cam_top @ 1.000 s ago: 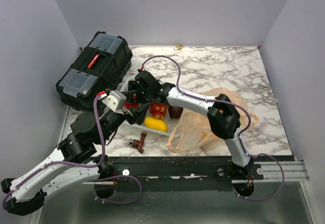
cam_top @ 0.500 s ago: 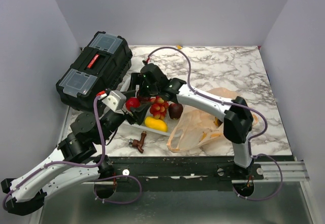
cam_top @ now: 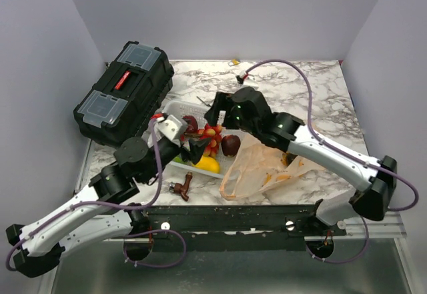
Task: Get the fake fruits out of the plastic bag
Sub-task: Take out the fake fruit from the plastic bag.
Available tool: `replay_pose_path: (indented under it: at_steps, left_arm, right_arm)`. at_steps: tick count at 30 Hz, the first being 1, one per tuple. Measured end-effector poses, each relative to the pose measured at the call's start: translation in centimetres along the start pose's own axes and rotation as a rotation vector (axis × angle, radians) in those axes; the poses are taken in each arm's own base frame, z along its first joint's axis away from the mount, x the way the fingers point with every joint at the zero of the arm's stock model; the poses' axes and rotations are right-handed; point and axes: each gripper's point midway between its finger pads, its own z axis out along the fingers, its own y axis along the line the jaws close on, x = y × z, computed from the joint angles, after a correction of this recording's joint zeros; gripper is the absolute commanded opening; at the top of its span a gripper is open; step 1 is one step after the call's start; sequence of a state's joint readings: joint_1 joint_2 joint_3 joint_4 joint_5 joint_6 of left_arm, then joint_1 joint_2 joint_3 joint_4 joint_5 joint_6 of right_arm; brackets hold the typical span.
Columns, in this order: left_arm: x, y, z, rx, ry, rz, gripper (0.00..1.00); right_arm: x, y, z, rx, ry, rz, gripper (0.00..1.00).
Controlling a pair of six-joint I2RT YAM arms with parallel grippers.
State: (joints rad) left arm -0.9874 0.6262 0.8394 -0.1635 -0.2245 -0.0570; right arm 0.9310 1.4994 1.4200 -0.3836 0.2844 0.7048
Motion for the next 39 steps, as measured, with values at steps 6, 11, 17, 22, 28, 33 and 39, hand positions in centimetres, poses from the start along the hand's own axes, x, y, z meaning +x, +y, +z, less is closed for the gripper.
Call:
replay_pose_path:
  at_steps: [6, 11, 17, 22, 28, 33, 39]
  left_arm:
    - [3.6, -2.5, 2.8, 0.098, 0.16, 0.007, 0.8]
    - [6.2, -3.9, 4.1, 0.155, 0.281, 0.006, 0.8]
    - [8.5, -5.4, 4.9, 0.214, 0.381, -0.015, 0.79]
    - [10.8, -6.7, 6.0, 0.261, 0.488, -0.028, 0.79]
    - [14.0, -7.3, 6.8, 0.276, 0.632, -0.029, 0.8]
    - [16.1, -8.0, 6.8, 0.295, 0.734, -0.037, 0.77]
    - [18.2, -9.0, 6.9, 0.328, 0.844, -0.039, 0.44]
  right_arm:
    - [0.8, -5.7, -5.9, 0.13, -0.029, -0.001, 0.86]
    - [0.9, -9.8, -11.6, 0.191, -0.098, 0.07, 0.84]
    - [3.0, -13.8, -14.0, 0.281, -0.108, 0.13, 0.79]
    - [5.8, -16.5, -13.9, 0.36, -0.078, 0.15, 0.7]
    - [8.2, -18.6, -13.0, 0.451, -0.047, 0.182, 0.65]
    - [9.4, -20.2, -12.2, 0.552, -0.034, 0.185, 0.63]
    - [9.7, -22.7, -11.3, 0.66, -0.031, 0.2, 0.62]
